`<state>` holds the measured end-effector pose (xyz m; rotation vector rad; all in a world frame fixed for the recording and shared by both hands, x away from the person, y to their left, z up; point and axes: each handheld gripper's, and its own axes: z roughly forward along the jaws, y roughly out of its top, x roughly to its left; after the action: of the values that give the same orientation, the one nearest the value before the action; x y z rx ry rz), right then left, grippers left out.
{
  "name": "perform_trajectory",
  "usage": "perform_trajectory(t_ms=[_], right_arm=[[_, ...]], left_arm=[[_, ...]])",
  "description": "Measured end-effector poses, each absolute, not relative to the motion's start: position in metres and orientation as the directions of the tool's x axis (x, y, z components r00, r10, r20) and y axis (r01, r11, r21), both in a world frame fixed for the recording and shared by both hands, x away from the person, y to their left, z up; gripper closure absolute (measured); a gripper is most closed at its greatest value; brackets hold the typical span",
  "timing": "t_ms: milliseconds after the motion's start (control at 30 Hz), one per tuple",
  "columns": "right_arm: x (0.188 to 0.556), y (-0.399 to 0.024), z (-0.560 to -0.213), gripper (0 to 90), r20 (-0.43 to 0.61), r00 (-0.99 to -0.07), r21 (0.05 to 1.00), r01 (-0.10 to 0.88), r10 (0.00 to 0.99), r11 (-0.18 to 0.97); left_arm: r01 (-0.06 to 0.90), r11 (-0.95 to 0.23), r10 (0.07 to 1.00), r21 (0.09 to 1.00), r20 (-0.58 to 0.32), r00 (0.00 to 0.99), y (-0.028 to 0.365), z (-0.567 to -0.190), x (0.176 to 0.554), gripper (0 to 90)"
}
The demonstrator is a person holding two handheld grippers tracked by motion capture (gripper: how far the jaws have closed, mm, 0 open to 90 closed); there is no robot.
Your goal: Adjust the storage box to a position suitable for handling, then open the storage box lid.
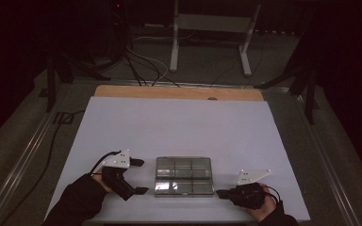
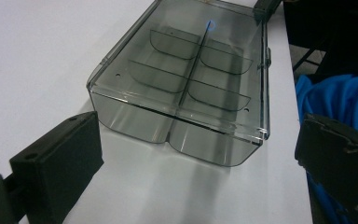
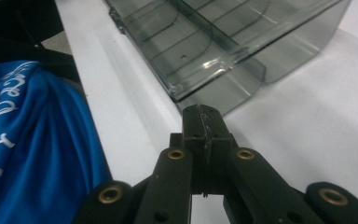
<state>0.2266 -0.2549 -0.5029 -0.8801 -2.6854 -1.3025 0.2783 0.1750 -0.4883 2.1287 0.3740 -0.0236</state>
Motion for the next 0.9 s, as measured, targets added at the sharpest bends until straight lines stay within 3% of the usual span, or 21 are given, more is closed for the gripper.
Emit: perform_trajectory(t_ms=[900], right_arm=[[0.2255,-0.2535,-0.5017,90.0,0.275,-0.853,0.727,0.487,0.444,0.484]], left_arm=[[0.27,-0.492,0.256,0.828,-0.159,0.954,0.177,-0.485,0.278,2.5]])
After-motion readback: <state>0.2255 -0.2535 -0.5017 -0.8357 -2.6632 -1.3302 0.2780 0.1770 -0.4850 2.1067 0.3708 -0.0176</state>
